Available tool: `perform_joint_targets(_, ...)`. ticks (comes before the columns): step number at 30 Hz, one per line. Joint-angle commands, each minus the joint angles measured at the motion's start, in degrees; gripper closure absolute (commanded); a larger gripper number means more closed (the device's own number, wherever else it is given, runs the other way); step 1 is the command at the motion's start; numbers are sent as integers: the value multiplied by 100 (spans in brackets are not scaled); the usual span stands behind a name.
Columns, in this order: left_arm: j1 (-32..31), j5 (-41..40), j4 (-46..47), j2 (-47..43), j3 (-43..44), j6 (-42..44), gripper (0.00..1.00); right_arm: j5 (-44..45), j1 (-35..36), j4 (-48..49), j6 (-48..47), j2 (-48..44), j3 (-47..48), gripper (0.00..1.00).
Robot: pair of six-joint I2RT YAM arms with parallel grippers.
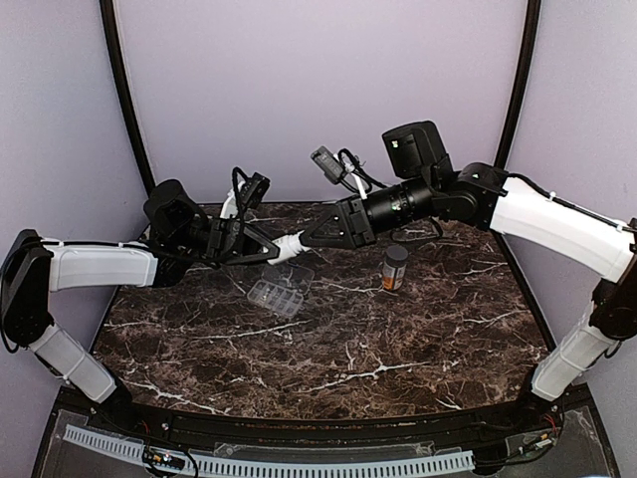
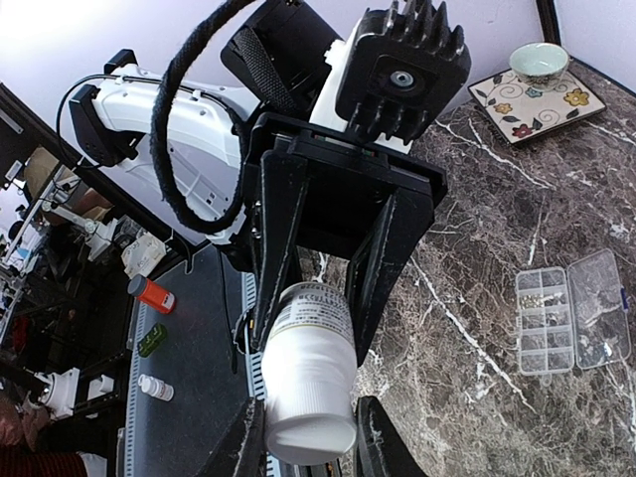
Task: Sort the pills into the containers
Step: Close the lid of the pill bottle on the pill bottle.
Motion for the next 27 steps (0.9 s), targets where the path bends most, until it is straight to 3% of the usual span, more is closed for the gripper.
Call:
perform_joint_targets(1,-48,-221,169,-27,205,-28,100,-257,84,243,78,-70,-95,95)
perform_joint_targets(10,-48,-248,-51,-19,278,144,100,-269,97,254,109,-56,-54,95)
perform_joint_targets(17,-103,-358,-941,-80,483,757,100,-242,117,234,97,-16,8,95)
perform_joint_targets(27,-122,-344,-968,-20,564,706,100,-311,120,221,29,48,8,95)
